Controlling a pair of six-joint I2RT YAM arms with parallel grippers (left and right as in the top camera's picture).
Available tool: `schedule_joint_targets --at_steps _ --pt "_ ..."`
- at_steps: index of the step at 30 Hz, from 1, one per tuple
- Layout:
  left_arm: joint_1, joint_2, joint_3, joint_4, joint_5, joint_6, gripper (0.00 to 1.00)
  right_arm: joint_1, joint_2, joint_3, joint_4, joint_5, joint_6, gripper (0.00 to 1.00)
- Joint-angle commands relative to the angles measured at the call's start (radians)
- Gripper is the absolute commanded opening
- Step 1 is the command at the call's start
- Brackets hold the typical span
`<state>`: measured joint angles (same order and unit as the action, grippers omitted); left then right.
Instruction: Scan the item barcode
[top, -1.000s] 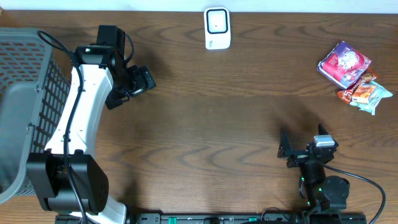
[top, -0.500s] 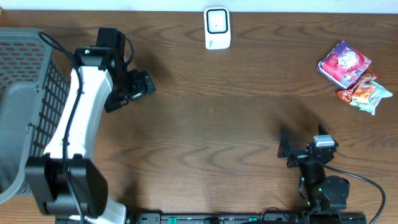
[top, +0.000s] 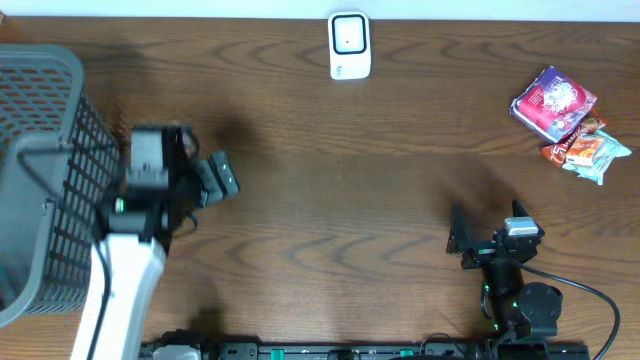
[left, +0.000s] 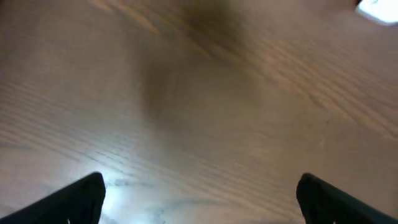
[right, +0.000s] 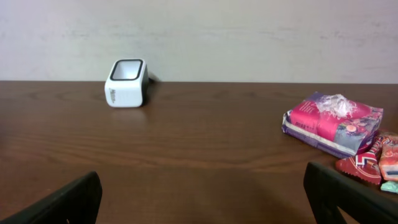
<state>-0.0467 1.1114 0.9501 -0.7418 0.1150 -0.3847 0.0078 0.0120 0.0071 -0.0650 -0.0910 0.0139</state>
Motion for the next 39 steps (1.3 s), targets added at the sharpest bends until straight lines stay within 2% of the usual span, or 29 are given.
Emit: schedule_joint_targets --at_steps 1,8,13,18,39 --pt "0.002 -0.163 -0.137 0.080 -0.019 0.017 0.98 0.005 -0.006 -0.002 -0.005 0.007 -0.011 0.99" --pt "0.003 -0.547 -0.412 0.282 -0.019 0.018 0.98 0.005 -0.006 -0.002 -0.005 0.007 -0.011 0.99" --pt "0.003 -0.764 -0.541 0.334 -0.020 0.026 0.98 0.005 -0.006 -0.002 -0.005 0.007 -0.011 0.99" --pt "0.001 -0.810 -0.578 0.352 -0.018 0.025 0.98 0.005 -0.006 -0.002 -0.005 0.007 -0.011 0.99" --pt "0.001 -1.077 -0.775 0.779 -0.020 0.123 0.98 0.005 -0.006 -0.002 -0.005 0.007 -0.011 0.99"
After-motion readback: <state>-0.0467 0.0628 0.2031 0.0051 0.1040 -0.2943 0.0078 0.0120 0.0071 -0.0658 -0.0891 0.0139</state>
